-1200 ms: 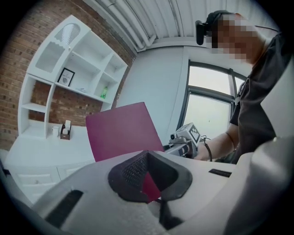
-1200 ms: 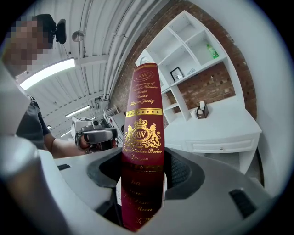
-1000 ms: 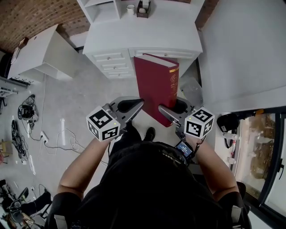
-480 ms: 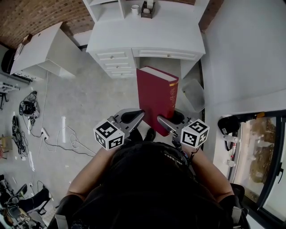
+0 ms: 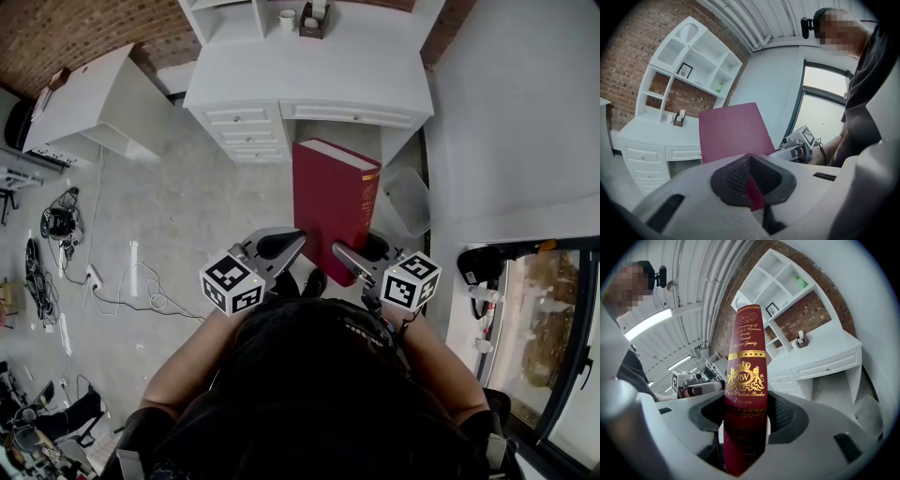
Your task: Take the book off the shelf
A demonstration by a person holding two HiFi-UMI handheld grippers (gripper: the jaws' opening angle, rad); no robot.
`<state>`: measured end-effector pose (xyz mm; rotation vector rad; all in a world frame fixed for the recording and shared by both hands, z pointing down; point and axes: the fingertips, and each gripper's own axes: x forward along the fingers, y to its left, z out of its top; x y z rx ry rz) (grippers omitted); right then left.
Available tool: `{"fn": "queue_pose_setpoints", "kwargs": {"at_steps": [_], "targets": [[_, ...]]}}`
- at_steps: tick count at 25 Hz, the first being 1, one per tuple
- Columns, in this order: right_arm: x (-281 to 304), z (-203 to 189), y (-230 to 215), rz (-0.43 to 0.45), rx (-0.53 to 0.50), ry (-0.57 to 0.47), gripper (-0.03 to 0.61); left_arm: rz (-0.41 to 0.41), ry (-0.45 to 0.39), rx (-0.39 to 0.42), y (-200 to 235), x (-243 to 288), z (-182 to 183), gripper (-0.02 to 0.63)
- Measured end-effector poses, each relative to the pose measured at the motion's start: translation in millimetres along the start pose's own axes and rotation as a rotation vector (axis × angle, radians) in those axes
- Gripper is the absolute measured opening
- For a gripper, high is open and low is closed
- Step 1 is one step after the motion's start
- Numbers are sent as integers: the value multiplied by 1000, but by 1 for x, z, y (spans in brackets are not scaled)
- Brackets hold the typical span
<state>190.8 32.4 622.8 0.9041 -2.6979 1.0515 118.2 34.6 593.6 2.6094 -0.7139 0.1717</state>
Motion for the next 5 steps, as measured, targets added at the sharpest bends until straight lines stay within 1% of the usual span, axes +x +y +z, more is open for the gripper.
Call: {"fn": "queue_pose_setpoints", "kwargs": {"at_steps": [5], "targets": [[-2,0,-1,-5,3,-1,247,0,-1,-6,-3,1,-2,6]]}}
